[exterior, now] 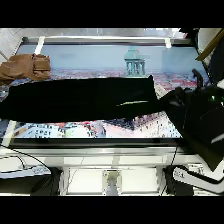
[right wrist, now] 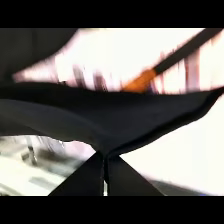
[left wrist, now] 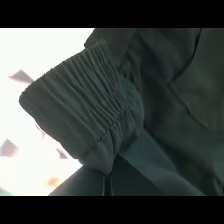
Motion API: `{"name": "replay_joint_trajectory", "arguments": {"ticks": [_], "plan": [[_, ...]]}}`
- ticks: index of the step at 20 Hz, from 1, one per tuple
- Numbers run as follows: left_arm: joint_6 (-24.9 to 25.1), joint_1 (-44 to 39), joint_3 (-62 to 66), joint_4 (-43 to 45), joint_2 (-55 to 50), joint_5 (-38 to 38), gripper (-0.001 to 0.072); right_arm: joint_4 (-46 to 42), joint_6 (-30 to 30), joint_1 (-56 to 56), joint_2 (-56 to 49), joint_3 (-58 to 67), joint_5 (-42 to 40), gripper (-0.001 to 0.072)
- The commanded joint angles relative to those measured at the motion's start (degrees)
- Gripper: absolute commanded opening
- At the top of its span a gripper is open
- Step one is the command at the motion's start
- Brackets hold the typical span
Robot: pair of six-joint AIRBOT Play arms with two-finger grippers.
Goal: Fold the clothes and pants, and hang the long-sleeved shirts on hangers.
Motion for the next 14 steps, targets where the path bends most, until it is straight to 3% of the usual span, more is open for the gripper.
{"name": "replay_joint_trajectory", "arguments": {"ticks": [1, 6, 9, 14], "plan": [[-9.7, -7.4, 8.9, 11.8, -4.3, 0.4, 0.0006, 0.2, 5.9, 2.9, -10.4, 11.4, -5.6, 0.0002], [-16.7, -11.2, 19.6, 12.4, -15.0, 0.8, 0.0006, 0.4, 9.7, 3.9, -24.5, 22.2, -14.2, 0.0002], [-22.6, -13.0, 21.2, 14.2, -19.2, 5.5, 0.0006, 0.4, 11.2, 4.7, -30.5, 27.5, -19.2, 0.0003], [-23.9, -17.2, 21.2, 14.1, -23.5, 15.8, 0.0006, 0.3, 12.8, 6.3, -36.9, 31.2, -25.2, 0.0003]]}}
